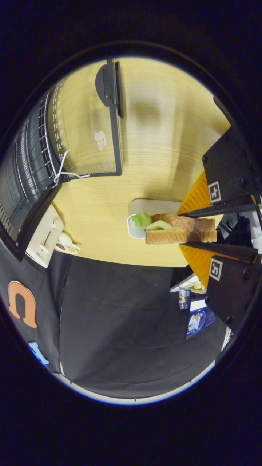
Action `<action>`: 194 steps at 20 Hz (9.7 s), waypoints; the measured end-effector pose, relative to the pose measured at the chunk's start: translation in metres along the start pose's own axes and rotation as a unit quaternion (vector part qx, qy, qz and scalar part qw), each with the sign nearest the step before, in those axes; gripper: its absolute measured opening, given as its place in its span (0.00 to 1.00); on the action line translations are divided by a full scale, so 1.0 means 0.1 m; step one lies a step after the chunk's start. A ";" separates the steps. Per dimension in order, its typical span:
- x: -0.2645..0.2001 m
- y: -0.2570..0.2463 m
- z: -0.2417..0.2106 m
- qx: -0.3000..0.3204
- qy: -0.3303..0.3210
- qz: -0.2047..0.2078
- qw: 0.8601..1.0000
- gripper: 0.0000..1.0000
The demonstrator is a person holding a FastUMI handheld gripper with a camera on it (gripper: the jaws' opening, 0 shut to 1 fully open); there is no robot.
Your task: Open the toaster oven, put the food inside, and close the toaster oven door.
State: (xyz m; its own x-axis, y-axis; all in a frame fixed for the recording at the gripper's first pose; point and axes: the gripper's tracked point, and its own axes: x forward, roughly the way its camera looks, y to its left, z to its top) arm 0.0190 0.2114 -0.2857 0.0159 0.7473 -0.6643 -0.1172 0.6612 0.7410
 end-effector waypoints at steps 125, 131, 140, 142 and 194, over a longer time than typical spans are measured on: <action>-1.04 -1.63 0.83 -0.129 -0.250 -0.409 0.868 0.94; -1.07 -1.58 0.86 -0.123 -0.268 -0.399 0.868 0.94; -1.38 -1.20 1.00 -0.151 -0.341 -0.378 0.847 0.94; -1.45 -1.13 1.07 -0.156 -0.363 -0.374 0.839 0.94; -3.71 1.09 -0.36 -0.294 -0.630 -0.275 0.664 1.00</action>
State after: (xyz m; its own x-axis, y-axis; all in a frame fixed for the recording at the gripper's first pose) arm -0.0353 0.0033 0.0379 0.9918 0.1091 0.0661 -0.1098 0.9939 0.0077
